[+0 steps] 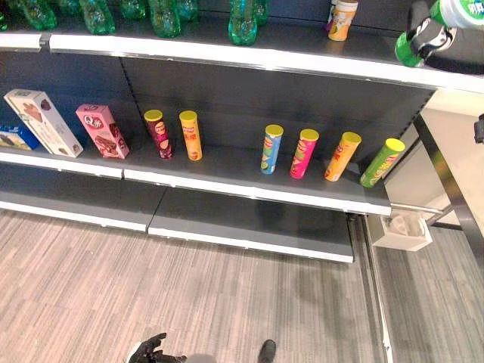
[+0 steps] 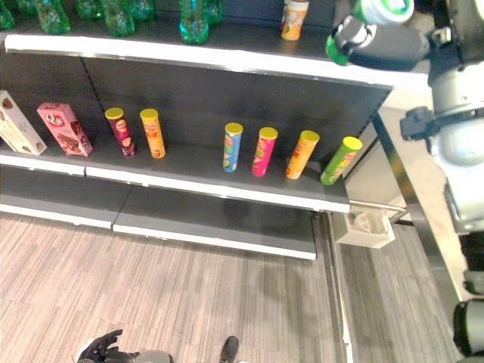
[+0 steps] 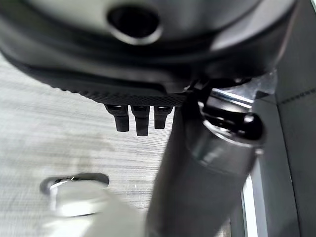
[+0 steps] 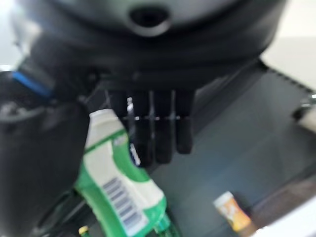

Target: Put the goods on the table back onto the shelves and tidy them up.

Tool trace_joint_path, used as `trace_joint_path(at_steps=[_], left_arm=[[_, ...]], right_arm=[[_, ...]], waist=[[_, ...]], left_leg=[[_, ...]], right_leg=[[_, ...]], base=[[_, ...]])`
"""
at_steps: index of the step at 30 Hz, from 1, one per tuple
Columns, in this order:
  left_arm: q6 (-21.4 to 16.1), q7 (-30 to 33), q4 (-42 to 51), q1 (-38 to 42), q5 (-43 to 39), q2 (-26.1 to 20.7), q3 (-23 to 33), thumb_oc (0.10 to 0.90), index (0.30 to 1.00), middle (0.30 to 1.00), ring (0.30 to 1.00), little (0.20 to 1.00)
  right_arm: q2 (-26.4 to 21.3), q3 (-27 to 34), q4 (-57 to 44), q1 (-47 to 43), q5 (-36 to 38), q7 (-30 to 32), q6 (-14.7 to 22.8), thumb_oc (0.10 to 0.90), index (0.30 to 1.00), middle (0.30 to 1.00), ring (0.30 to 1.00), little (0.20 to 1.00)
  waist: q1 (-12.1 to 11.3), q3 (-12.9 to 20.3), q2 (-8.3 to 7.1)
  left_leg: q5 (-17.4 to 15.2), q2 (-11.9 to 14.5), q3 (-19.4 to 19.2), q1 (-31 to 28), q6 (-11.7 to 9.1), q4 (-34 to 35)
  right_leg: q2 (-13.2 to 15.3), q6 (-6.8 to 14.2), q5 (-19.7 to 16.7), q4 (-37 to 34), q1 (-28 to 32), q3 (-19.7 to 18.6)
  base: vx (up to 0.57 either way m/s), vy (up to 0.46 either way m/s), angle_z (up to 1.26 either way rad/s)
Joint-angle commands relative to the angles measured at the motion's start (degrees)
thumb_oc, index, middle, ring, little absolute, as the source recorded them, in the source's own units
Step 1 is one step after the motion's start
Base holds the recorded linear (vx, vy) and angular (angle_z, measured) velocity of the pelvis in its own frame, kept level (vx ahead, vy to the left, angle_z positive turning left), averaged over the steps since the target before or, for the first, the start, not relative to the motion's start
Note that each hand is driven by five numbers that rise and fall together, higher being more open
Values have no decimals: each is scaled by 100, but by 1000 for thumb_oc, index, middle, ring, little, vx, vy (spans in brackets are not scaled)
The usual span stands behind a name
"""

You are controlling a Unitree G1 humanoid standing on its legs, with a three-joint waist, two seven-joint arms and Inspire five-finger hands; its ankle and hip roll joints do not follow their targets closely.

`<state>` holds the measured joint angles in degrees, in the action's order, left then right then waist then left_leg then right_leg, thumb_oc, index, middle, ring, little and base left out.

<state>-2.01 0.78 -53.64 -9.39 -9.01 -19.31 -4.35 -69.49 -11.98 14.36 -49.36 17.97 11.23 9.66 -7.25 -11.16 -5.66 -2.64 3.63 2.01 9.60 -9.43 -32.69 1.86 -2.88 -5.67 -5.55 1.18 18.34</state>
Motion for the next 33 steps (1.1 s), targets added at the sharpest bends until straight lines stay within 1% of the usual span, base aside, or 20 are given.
trace_joint_path(at_steps=[1,2,3,4,7,10,11,12,13,14,15,16,17,18,19,20,21,22,27,33], left_arm=[[-79,65,215,29,-134,-446,-223,800,900,900,900,900],[-80,61,172,15,-103,-478,-260,800,900,900,900,900],[-94,81,123,42,-99,-493,-304,800,900,900,900,900],[-108,125,67,40,-90,-442,-353,800,900,900,900,900],[-138,131,29,-27,-21,-450,-344,800,900,900,900,900],[-150,154,-33,-42,39,-459,-336,800,900,900,900,900],[-143,166,-34,-57,52,-466,-325,800,900,900,900,900],[-143,175,-36,-46,96,-515,-310,800,900,900,900,900],[-148,186,-16,-22,95,-559,-304,800,900,900,900,900],[-147,186,-16,-19,95,-559,-302,800,900,900,900,900],[-148,187,-10,16,105,-594,-313,800,900,900,900,900],[-135,199,-8,56,136,-650,-354,800,900,900,900,900],[-133,193,-8,84,136,-687,-349,800,900,900,900,900],[-133,193,-8,85,136,-688,-349,800,900,900,900,900],[-149,181,37,130,104,-717,-361,800,900,900,900,900],[-159,173,57,138,89,-726,-379,800,900,900,900,900],[-149,165,70,148,62,-729,-372,800,900,900,900,900],[-149,147,81,88,74,-673,-341,800,900,900,900,900],[-158,97,55,-50,90,-536,-312,800,900,900,900,900],[-139,106,-10,-125,84,-407,-321,800,900,900,900,900]], right_arm=[[-541,-219,145,-1001,461,250,201,400,300,300,300,300],[-549,-407,299,-1168,487,236,204,400,300,300,300,300],[-582,-601,449,-1374,497,261,218,400,300,300,300,300],[-460,-1027,782,-1819,486,244,164,400,300,300,300,300],[-370,-1149,816,-1895,345,212,120,400,300,300,300,300],[-288,-1182,872,-1890,235,230,89,400,300,300,300,300],[-238,-1100,862,-1788,203,236,78,400,300,300,300,300],[-185,-955,840,-1693,149,255,70,400,300,300,300,300],[-187,-939,847,-1710,144,267,70,400,300,300,300,300],[-187,-942,849,-1716,144,267,71,400,300,300,300,300],[-207,-947,880,-1759,129,291,65,400,300,300,300,300],[-211,-924,897,-1793,147,325,88,400,300,300,300,300],[-232,-872,941,-1745,174,318,83,400,300,300,300,300],[-232,-870,941,-1743,174,318,83,400,300,300,300,300],[-331,-961,1026,-1801,161,277,31,400,300,300,300,300],[-353,-1035,1078,-1877,195,270,21,400,300,300,300,300],[-383,-1135,1186,-1917,232,277,-6,400,300,300,300,300],[-378,-1018,1155,-1779,271,255,-8,400,300,300,300,300],[-536,-1109,1178,-1589,262,80,-52,400,300,300,300,300],[-527,-1358,1335,-1547,230,-107,-128,400,300,300,300,300]], waist=[[-99,120,-132],[-165,172,-106],[-220,186,-89],[-310,356,49],[-352,545,-5],[-379,617,-61],[-364,628,-54],[-334,616,-17],[-303,588,18],[-312,587,11],[-266,543,41],[-161,445,135],[-103,405,137],[-102,404,136],[-77,424,100],[-55,418,101],[-10,386,68],[8,419,24],[-9,608,-89],[1,669,-129]], left_leg=[[95,190,-376,23,200,1555],[572,261,-331,108,201,2396],[867,318,-307,196,170,2869],[1255,369,-317,15,72,3693],[1136,270,-449,-268,141,3687],[908,109,-621,-511,333,3614],[835,47,-682,-584,405,3608],[726,-40,-795,-742,510,3642],[685,-65,-823,-819,552,3662],[684,-76,-835,-816,560,3662],[648,-104,-849,-859,612,3667],[589,-105,-877,-974,689,3686],[489,-145,-938,-1100,716,3730],[489,-145,-937,-1102,715,3730],[419,-190,-925,-1150,695,3768],[399,-199,-899,-1154,684,3769],[344,-222,-852,-1181,664,3747],[346,-240,-862,-1209,658,3740],[334,-174,-840,-1234,578,3763],[338,-50,-795,-1243,490,3769]], right_leg=[[218,830,696,55,565,225],[146,841,772,55,601,199],[105,829,859,55,638,163],[-3,889,1051,55,886,59],[197,999,1013,55,1000,24],[478,1136,991,303,1037,-64],[578,1170,987,516,979,-98],[780,1315,934,1063,766,-102],[862,1373,864,1365,634,-87],[883,1382,891,1424,599,-104],[976,1435,795,1764,471,-108],[1112,1452,560,2447,157,-116],[1247,1425,506,2637,-50,-55],[1247,1425,506,2636,-47,-53],[1250,1355,573,2135,-53,84],[1201,1331,560,1876,-27,114],[1059,1339,480,1078,9,32],[963,1351,395,752,96,-102],[793,1357,262,179,399,-198],[682,1316,348,55,520,-132]], base=[[224,17,31],[259,72,42],[496,266,24],[471,291,7],[298,227,-74],[187,205,-63],[189,295,-12],[143,275,-13],[94,220,-7],[41,148,-1],[26,202,3],[63,259,9],[43,185,11],[94,63,7],[80,-12,5],[123,-82,-6],[113,-125,-6],[125,-142,-6],[82,-71,4],[34,-54,-8]])
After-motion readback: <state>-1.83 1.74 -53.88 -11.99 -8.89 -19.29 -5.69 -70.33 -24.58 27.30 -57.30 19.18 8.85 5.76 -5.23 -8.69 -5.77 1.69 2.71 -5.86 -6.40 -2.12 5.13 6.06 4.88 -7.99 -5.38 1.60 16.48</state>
